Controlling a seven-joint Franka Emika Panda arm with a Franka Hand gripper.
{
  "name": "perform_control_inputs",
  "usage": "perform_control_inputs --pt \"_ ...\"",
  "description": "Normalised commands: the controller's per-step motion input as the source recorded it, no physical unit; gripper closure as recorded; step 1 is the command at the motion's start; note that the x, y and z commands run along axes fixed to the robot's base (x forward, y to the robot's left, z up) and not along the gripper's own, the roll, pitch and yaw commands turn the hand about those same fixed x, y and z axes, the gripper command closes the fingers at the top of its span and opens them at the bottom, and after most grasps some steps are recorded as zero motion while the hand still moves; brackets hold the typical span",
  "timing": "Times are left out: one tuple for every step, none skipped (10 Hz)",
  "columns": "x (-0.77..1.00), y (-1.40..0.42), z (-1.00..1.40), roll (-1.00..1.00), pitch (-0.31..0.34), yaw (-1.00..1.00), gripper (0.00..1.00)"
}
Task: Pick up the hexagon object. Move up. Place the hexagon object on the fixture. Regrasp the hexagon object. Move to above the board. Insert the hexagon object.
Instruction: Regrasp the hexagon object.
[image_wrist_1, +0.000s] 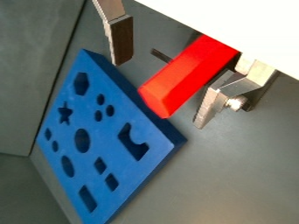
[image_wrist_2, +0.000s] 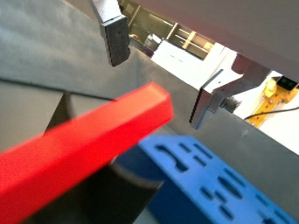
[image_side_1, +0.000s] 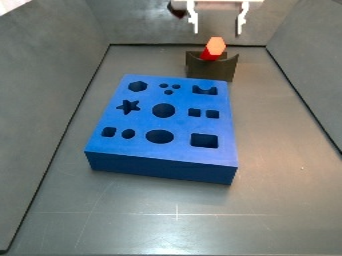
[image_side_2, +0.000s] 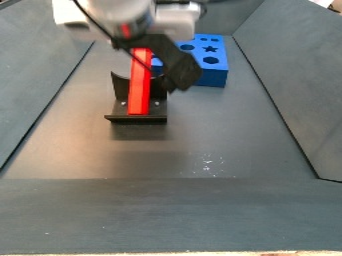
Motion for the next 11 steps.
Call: perform_control_inputs --pt "-0.03 0.0 0.96 0.06 0.056 0.03 0.0" --pt "-0.03 0.01 0.72 0.04 0.075 0.02 0.0" --pt "-0.02 0.01 0.53 0.04 0.083 0.0 0.0" --pt "-0.02 0.01 0.28 0.04 0.089 -0.01 0.0" --pt "0.15 -0.83 0.9 1.0 0.069 0.03 0.0" --pt "0.15 -0.82 0.79 1.0 0.068 0.03 0.0" --pt "0.07 -0.63 0.6 1.0 0.064 0.03 0.0" --pt "0.01 -0.42 0.4 1.0 0.06 0.03 0.0" --pt "-0.01 -0.29 0.25 1.0 0.058 0.03 0.0" --pt "-0.01 -0.07 0.04 1.0 0.055 0.02 0.0" --pt "-0.01 -0.02 0.01 1.0 0.055 0.02 0.0"
